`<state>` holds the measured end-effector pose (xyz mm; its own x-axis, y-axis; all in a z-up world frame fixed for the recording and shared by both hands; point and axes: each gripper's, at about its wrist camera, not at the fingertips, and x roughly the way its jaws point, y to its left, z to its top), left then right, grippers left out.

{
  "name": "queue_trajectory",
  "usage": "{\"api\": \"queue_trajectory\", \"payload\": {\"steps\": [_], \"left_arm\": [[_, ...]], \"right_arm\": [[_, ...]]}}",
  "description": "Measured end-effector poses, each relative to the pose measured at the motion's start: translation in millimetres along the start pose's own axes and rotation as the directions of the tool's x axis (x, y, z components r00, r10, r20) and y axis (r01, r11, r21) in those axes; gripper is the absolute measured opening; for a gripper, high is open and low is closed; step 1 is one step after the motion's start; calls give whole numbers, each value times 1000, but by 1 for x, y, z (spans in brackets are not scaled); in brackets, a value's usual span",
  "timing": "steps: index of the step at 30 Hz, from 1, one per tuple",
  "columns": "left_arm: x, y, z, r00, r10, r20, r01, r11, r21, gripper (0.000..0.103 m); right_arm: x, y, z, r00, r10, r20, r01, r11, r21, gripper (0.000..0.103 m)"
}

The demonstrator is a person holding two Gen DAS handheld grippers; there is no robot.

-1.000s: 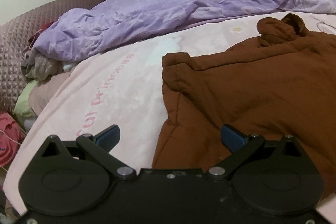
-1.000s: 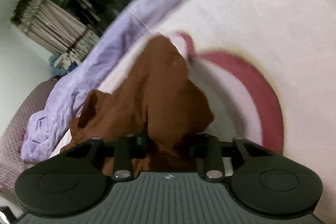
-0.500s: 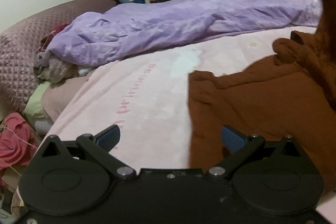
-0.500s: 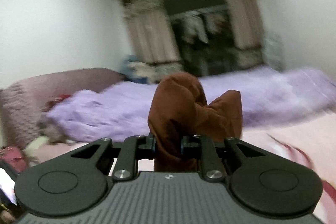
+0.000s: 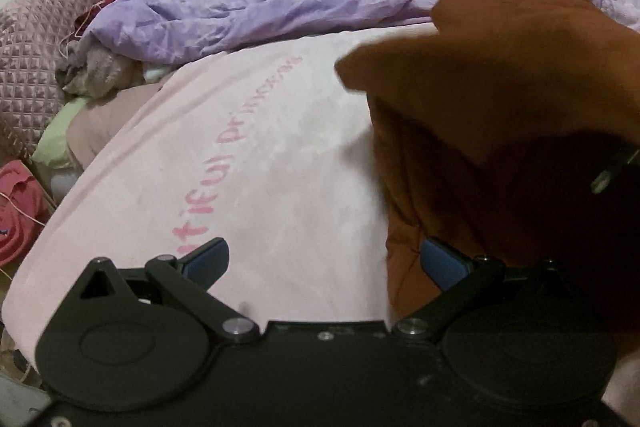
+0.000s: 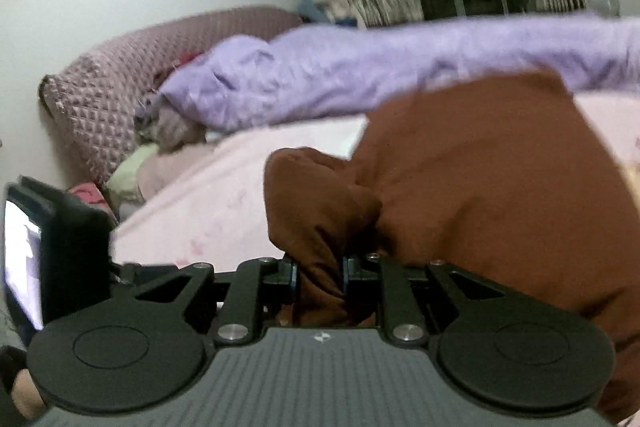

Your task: Fold large clothes

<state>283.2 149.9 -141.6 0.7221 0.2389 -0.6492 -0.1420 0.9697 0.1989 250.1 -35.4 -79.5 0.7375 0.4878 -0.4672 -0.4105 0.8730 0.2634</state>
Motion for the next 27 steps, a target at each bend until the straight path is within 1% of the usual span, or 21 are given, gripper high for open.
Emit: {"api": "queue_trajectory", "payload": {"steps": [3, 5, 6, 8, 9, 10, 12, 14, 16, 17, 19, 21, 24, 25, 26, 27], "left_arm": [[4, 4, -4, 1000, -16, -10, 15, 999, -35, 103], [1, 5, -8, 999, -30, -14, 29, 997, -65, 103], [-1, 6, -8, 999, -35, -14, 33, 996, -77, 103], [-7, 7, -7, 999, -39, -8, 38, 996, -83, 103], [-13, 6, -6, 999, -37, -3, 36, 996, -80, 103], [-20, 6, -5, 999, -33, 1, 32, 996, -78, 103], [-41, 8, -2, 999, -39, 31, 42, 996, -85, 103], [-65, 13, 2, 994, -67, 84, 76, 991, -112, 103], [-84, 15, 6, 987, -93, 129, 110, 985, -131, 103], [-92, 15, 9, 984, -109, 144, 129, 983, -134, 103], [-101, 12, 17, 976, -141, 167, 162, 979, -122, 103], [-105, 7, 29, 971, -162, 176, 183, 976, -117, 103], [-97, 3, 46, 961, -220, 168, 243, 961, -134, 103], [-94, 4, 51, 962, -228, 149, 250, 956, -152, 103], [-95, 4, 53, 960, -241, 142, 263, 950, -170, 103], [-97, 8, 55, 951, -267, 155, 294, 938, -186, 103]], "right_arm": [[-3, 7, -16, 1000, -20, -2, 20, 999, -46, 21], [-7, 14, -15, 1000, -17, 5, 17, 998, -68, 23], [-12, 18, -11, 1000, -14, 16, 15, 996, -84, 26], [-23, 23, -2, 999, 0, 49, 5, 994, -111, 38], [-35, 26, 2, 997, 4, 73, 4, 993, -119, 48], [-41, 28, 5, 996, 7, 92, 5, 992, -125, 62], [-61, 32, 12, 992, 13, 126, 4, 991, -134, 76], [-78, 37, 19, 987, 28, 157, -5, 989, -146, 70], [-97, 37, 26, 974, 26, 224, 6, 989, -144, 56], [-103, 36, 31, 965, 0, 262, 39, 989, -141, 55], [-112, 30, 38, 948, -97, 303, 145, 979, -141, 54], [-112, 15, 42, 937, -184, 298, 231, 964, -130, 54], [-101, -13, 43, 922, -315, 224, 336, 940, -63, 54], [-98, -22, 42, 917, -342, 204, 357, 933, -42, 54], [-96, -30, 41, 912, -365, 184, 376, 926, -27, 54], [-92, -38, 41, 905, -392, 166, 400, 917, -13, 54]]}}
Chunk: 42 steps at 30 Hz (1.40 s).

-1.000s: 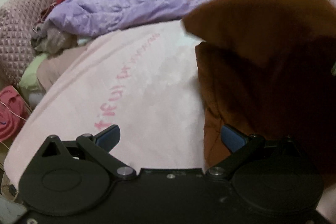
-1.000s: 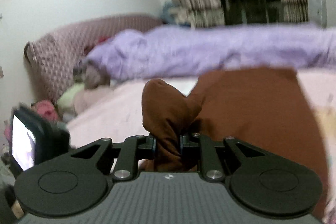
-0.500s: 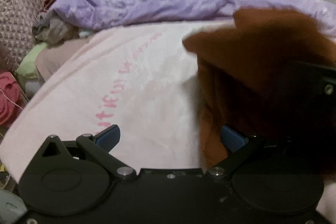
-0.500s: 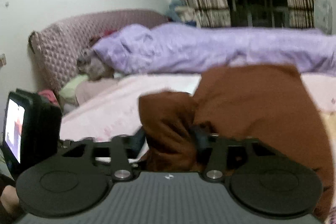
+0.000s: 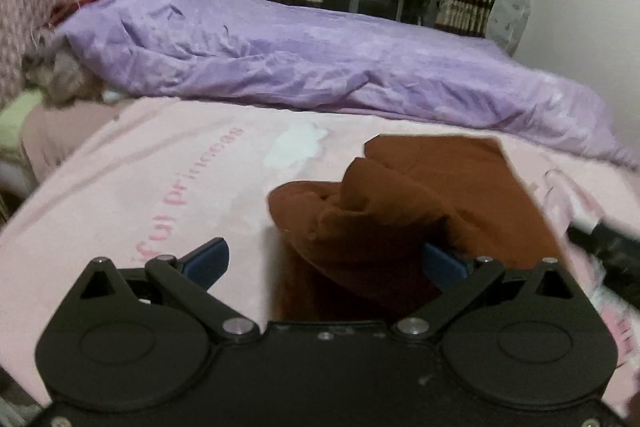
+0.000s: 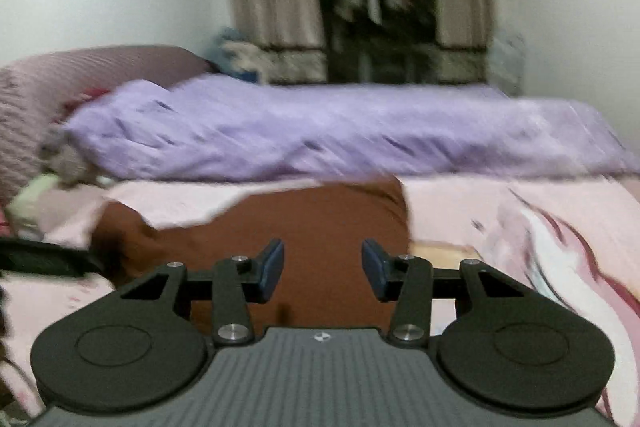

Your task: Fold large clothes

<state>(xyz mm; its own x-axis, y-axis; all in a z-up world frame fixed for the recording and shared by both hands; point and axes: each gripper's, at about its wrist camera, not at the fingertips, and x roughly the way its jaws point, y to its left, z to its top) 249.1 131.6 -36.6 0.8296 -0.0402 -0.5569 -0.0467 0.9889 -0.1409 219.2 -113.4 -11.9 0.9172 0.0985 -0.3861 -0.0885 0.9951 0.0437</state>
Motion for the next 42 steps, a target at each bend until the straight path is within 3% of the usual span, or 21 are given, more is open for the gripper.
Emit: {"api": "queue_trajectory", "payload": {"steps": [2, 4, 8, 10, 11, 14, 16, 20, 22, 23, 24, 25, 27, 30, 34, 38, 40, 42], "left_arm": [[-8, 1, 2, 995, -97, 31, 97, 995, -20, 103], [-7, -1, 5, 991, -134, 29, 135, 990, -30, 103], [28, -13, 8, 996, -78, -44, 79, 997, 19, 103], [39, -16, 1, 996, -71, -55, 74, 996, 44, 75], [42, -18, -4, 994, -88, -70, 92, 994, 60, 47], [34, -25, -11, 997, -66, -48, 71, 992, 105, 32], [19, -26, -21, 998, -52, -47, 58, 989, 137, 30], [44, -13, -60, 988, 7, -156, 19, 986, 168, 34], [55, -4, -67, 991, -5, -132, 24, 990, 142, 44], [51, -2, -64, 994, -6, -112, 21, 991, 134, 54], [45, -1, -59, 995, 2, -104, 12, 991, 130, 71], [39, -1, -52, 995, 26, -101, -12, 991, 136, 78], [23, -2, -34, 994, 81, -68, -70, 986, 152, 101], [-6, -2, 2, 996, 69, 65, -76, 992, 105, 103], [5, -15, 53, 975, 13, 223, -19, 999, 28, 103], [90, -41, 75, 983, 68, 171, -83, 993, 83, 103], [134, -46, 60, 989, 95, 110, -110, 984, 137, 103], [175, -49, 28, 987, 149, 63, -159, 966, 203, 103]], "right_arm": [[11, -7, -3, 998, -49, -30, 49, 999, 6, 54], [20, -12, -10, 994, -88, -68, 88, 996, -1, 53], [28, -22, -19, 991, -77, -110, 79, 997, 21, 47], [28, -21, -18, 992, -69, -110, 72, 997, 22, 47], [28, -21, -18, 992, -63, -110, 66, 998, 21, 47], [27, -20, -19, 992, -65, -111, 68, 997, 21, 47], [27, -21, -20, 992, -59, -113, 62, 998, 22, 47], [29, -23, -24, 993, -4, -116, 11, 998, 58, 49], [32, -22, -25, 993, 16, -120, -4, 996, 94, 51], [33, -20, -24, 993, -9, -122, 19, 996, 87, 51], [33, -18, -22, 992, -29, -121, 38, 997, 70, 50], [31, -19, -18, 993, -31, -114, 38, 997, 67, 48], [25, -26, -5, 997, 14, -74, -6, 993, 118, 48], [21, -34, 20, 997, 74, 21, -77, 975, 207, 49], [52, -26, 56, 996, 35, 79, -54, 968, 246, 49], [112, -15, 65, 999, -2, 55, -13, 966, 259, 49], [147, -9, 48, 999, -38, 12, 35, 973, 229, 49], [185, -7, 16, 991, -51, -121, 76, 974, 212, 49]]}}
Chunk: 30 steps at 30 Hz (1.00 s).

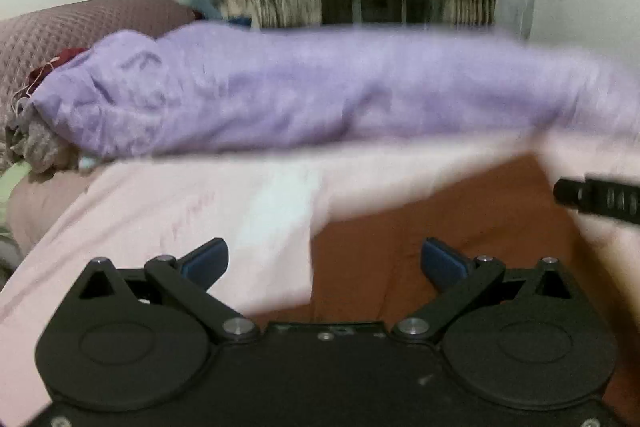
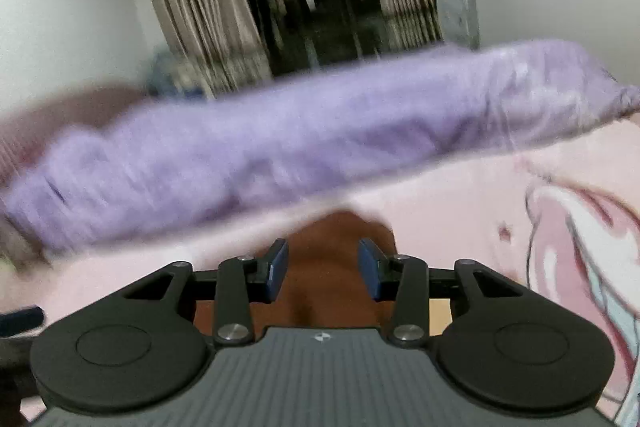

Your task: Fold large clothes

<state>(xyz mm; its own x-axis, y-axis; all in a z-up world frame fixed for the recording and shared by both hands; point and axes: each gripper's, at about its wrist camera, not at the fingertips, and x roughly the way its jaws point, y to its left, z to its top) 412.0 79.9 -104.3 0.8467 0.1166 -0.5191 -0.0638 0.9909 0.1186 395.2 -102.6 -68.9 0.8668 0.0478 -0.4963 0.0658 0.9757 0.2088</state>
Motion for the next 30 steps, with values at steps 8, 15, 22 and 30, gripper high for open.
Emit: {"api": "queue_trajectory", "payload": {"steps": [8, 15, 22, 30], "left_arm": [[32, 34, -39, 991, -134, -3, 130, 966, -222, 103], [25, 24, -30, 996, -85, -7, 83, 981, -177, 103], [-36, 13, -12, 999, -16, 37, 17, 999, -41, 103], [-63, 15, -38, 994, -107, -14, 107, 994, -12, 103]], "right_arm": [[22, -26, -22, 998, 43, -48, -38, 994, 103, 49], [22, -16, -17, 997, 17, -69, -13, 998, 55, 51], [-35, -1, 3, 995, 39, -92, -49, 994, -99, 51], [-78, 15, -18, 987, 104, -120, -122, 981, -149, 52]]}}
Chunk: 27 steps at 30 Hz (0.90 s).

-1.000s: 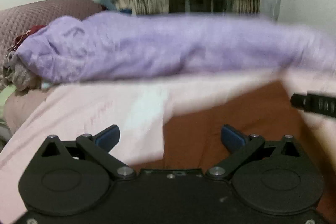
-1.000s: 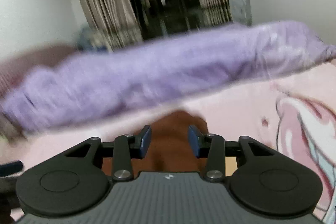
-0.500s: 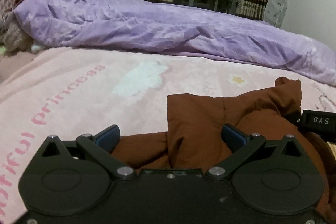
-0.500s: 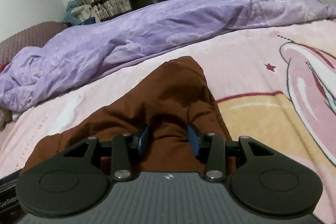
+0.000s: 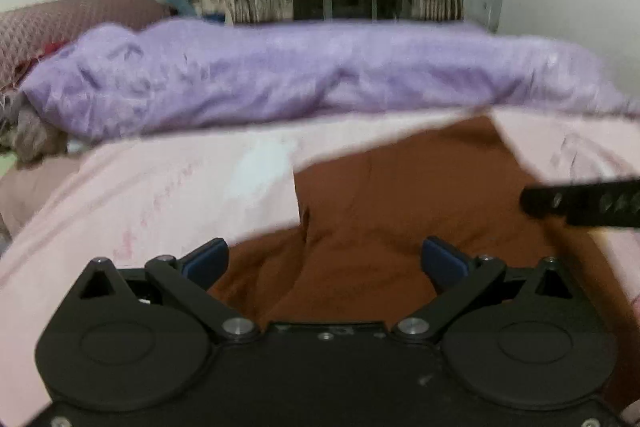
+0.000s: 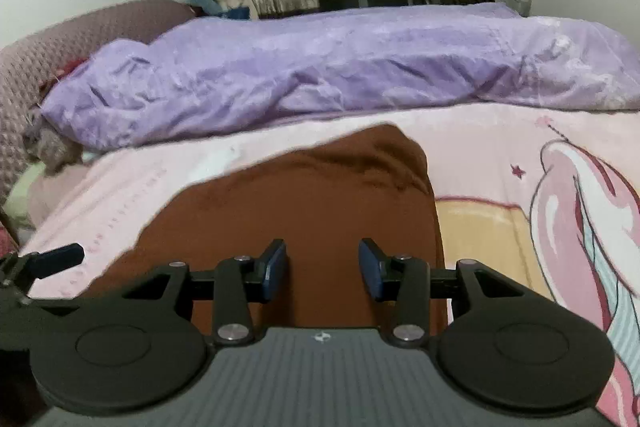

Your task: Fold large clothes

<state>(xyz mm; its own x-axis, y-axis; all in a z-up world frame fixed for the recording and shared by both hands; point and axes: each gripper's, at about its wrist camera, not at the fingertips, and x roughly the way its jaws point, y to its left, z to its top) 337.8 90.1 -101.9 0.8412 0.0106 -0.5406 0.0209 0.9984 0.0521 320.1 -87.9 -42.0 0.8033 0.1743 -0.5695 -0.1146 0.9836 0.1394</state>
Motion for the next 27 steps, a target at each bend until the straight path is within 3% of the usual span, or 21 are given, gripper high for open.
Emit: {"api": "queue_trajectory", "payload": {"steps": [4, 9, 14, 21, 27], "left_arm": [[17, 14, -12, 999, -45, 2, 45, 997, -56, 103], [30, 17, -32, 997, -56, 45, 60, 993, -99, 103], [25, 8, -36, 997, -12, 73, 17, 997, -70, 103], [18, 13, -30, 999, -18, 51, 23, 995, -102, 103], [-29, 20, -16, 1000, -30, -5, 30, 994, -102, 103]], "right_arm": [[13, 5, -10, 1000, -27, 13, 28, 999, -29, 54], [23, -2, -29, 997, -15, 79, 12, 999, 30, 60], [22, 3, -38, 991, -36, 132, 37, 999, -7, 61], [14, 3, -37, 990, -16, 142, 16, 1000, -2, 63], [-25, 3, -24, 997, -22, 76, 25, 999, -38, 69]]}}
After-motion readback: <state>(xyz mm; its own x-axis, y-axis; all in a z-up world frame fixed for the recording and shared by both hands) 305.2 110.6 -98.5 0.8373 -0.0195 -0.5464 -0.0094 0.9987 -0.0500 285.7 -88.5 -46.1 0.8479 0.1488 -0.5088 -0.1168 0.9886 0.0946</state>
